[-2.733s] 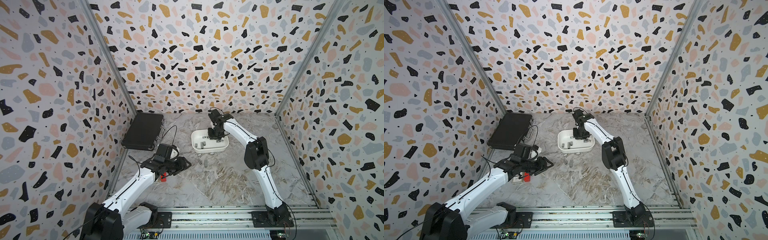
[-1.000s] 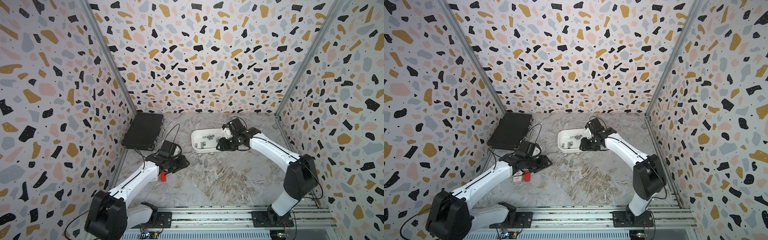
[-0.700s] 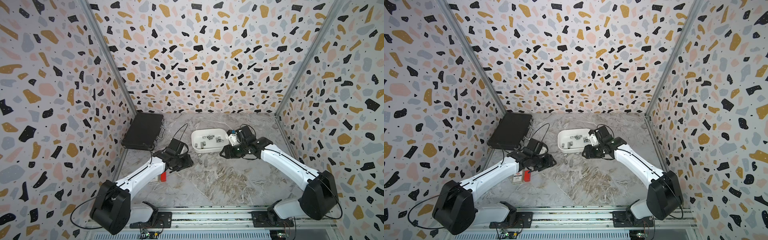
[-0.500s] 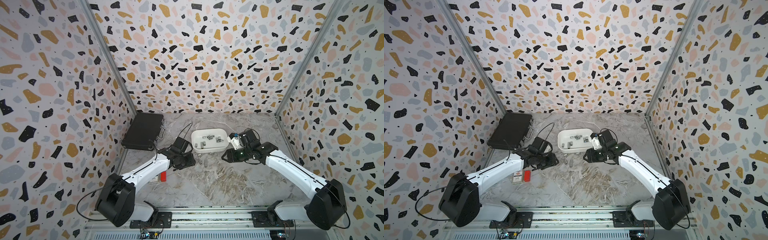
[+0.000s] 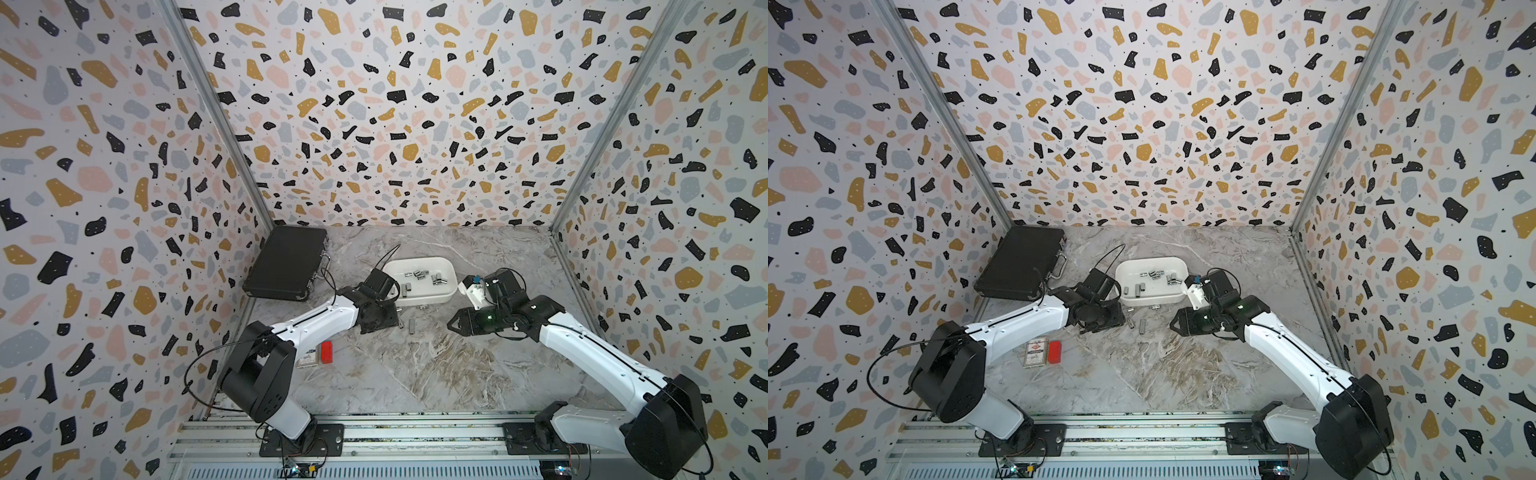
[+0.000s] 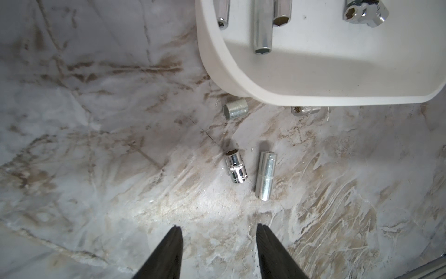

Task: Put the socket on the desktop into the storage box
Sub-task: Place the socket head in the storage box, then pick up the socket head at the center of the board.

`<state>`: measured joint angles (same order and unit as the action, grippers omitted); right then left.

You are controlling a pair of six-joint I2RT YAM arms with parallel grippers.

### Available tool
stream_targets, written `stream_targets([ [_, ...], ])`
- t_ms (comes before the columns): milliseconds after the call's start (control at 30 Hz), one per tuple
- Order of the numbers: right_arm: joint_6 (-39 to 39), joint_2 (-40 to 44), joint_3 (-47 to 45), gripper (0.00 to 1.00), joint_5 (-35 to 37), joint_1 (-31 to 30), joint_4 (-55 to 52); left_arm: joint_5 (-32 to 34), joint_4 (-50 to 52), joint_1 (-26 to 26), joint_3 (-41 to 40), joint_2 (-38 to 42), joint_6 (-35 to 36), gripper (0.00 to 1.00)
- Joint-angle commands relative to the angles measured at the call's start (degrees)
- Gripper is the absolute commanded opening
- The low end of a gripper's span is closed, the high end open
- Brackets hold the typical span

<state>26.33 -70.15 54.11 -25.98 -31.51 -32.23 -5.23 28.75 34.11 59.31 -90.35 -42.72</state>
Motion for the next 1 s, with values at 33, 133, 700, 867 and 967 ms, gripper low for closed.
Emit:
stream_targets([
  [33,-0.49,2.19,-1.25,0.48,-0.57,-0.08,0.15,2.70,1.67,0.92,4.02,-2.77,-0.17,0.52],
  [133,-0.25,2.56,-2.05,0.48,-0.70,-0.07,0.25,3.50,2.51,1.52,5.91,-4.94,-0.15,0.52],
  [700,0.35,3.36,-4.58,0.48,-0.40,-0.05,1.13,6.38,5.96,3.07,13.23,-15.06,-1.23,0.48],
  [867,0.39,3.43,-4.87,0.48,-0.14,-0.05,1.20,6.79,6.09,3.33,14.32,-17.15,-1.06,0.47],
  [967,0.40,3.52,-5.00,0.48,-0.01,-0.05,1.14,6.75,6.12,3.50,14.76,-18.17,-0.98,0.45],
])
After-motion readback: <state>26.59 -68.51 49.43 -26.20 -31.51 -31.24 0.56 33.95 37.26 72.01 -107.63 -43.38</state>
